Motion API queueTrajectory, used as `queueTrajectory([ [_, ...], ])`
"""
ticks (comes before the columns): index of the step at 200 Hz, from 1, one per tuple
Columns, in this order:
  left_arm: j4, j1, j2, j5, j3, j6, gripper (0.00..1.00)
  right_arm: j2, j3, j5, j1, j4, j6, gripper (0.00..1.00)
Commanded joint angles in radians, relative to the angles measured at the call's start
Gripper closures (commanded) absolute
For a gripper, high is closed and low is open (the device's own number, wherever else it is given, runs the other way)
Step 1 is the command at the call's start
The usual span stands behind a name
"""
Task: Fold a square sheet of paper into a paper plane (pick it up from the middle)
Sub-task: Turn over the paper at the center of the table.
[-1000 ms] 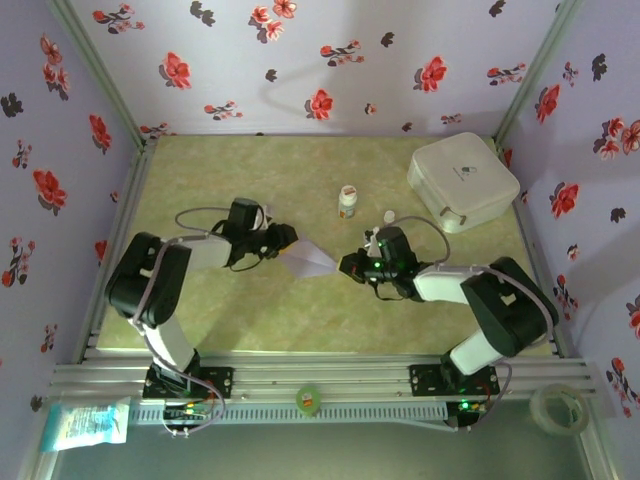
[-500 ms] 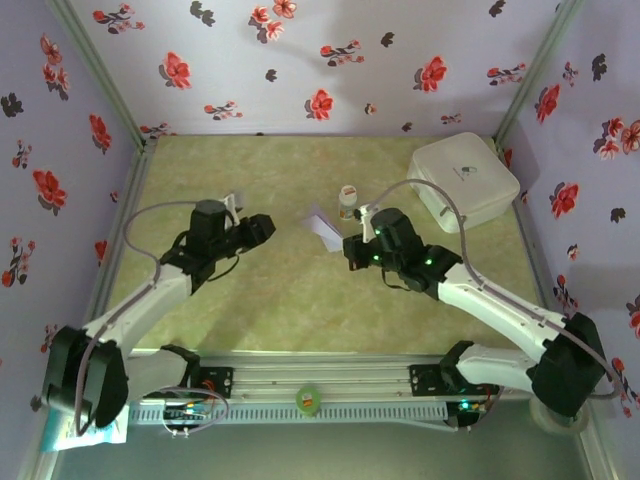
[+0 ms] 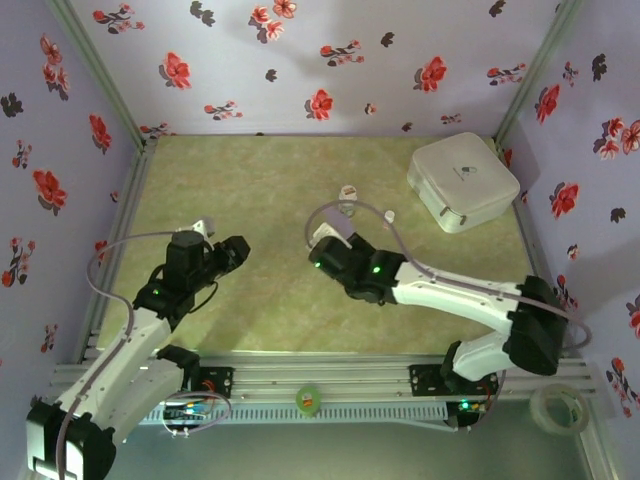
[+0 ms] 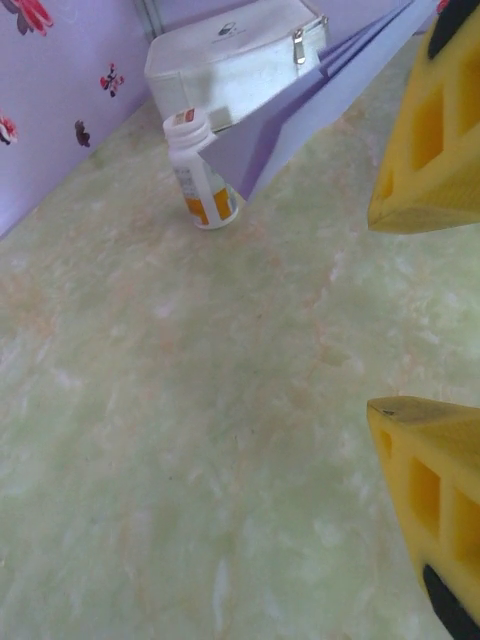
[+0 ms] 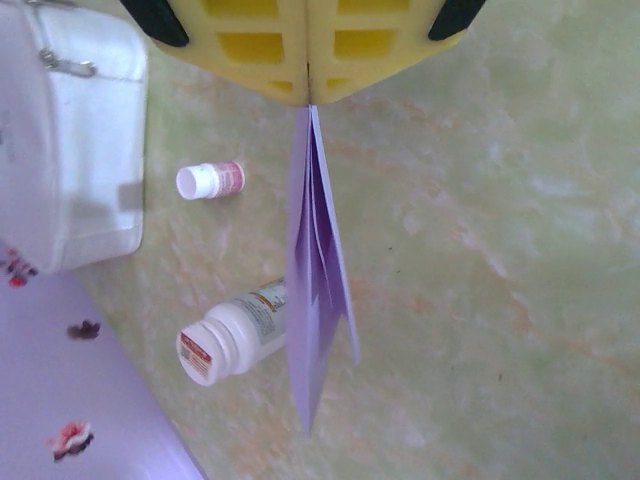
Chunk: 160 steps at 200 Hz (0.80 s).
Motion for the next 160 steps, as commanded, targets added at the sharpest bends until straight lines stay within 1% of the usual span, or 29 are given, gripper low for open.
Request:
queueTrajectory([
  [1,-0.044,0.015,-0.024,-0.034,-0.015,-0.020,0.53,0.093,0.042,0.123,0.061,-0.046,-0.079,1.00],
  [12,-0.048,0.017,-0.032,-0.036,-0.017,-0.020,0.53,0.139,0.051,0.136,0.094,-0.055,-0.074,1.00],
  [28,-0.057,0.020,-0.041,-0.038,-0.016,-0.019,0.53,0.190,0.064,0.117,0.137,-0.057,-0.060,0.99],
  [54,-0.064,0.024,-0.045,-0.040,-0.015,-0.016,0.53,0.230,0.105,-0.050,0.165,-0.096,0.002,0.94],
  [71,-0.067,0.026,-0.042,-0.038,-0.014,-0.016,0.53,0.226,0.114,-0.147,0.165,-0.099,0.037,0.89],
  [78,-0.066,0.026,-0.041,-0.034,-0.014,-0.015,0.52,0.217,0.114,-0.171,0.163,-0.094,0.057,0.85],
  [81,-0.066,0.027,-0.040,-0.032,-0.012,-0.016,0.52,0.211,0.113,-0.177,0.162,-0.091,0.068,0.82],
  [85,-0.064,0.027,-0.040,-0.028,-0.012,-0.016,0.52,0.201,0.110,-0.193,0.160,-0.086,0.082,0.73],
  [91,-0.062,0.027,-0.037,-0.019,-0.014,-0.014,0.52,0.184,0.108,-0.226,0.149,-0.081,0.102,0.66],
  [99,-0.052,0.028,-0.031,-0.002,-0.014,-0.015,0.51,0.158,0.107,-0.259,0.122,-0.079,0.159,0.57],
  [108,-0.037,0.027,-0.018,0.023,-0.014,-0.015,0.51,0.120,0.103,-0.356,0.077,-0.075,0.213,0.54],
  [132,-0.014,0.026,0.036,0.091,-0.009,-0.013,0.51,0.009,0.028,-0.620,-0.080,0.017,0.340,0.52],
  [152,0.016,0.026,0.084,0.144,-0.011,-0.017,0.52,-0.052,-0.059,-0.767,-0.203,0.123,0.449,0.52],
  [160,0.032,0.026,0.103,0.164,-0.010,-0.021,0.52,-0.058,-0.091,-0.829,-0.258,0.165,0.504,0.55],
])
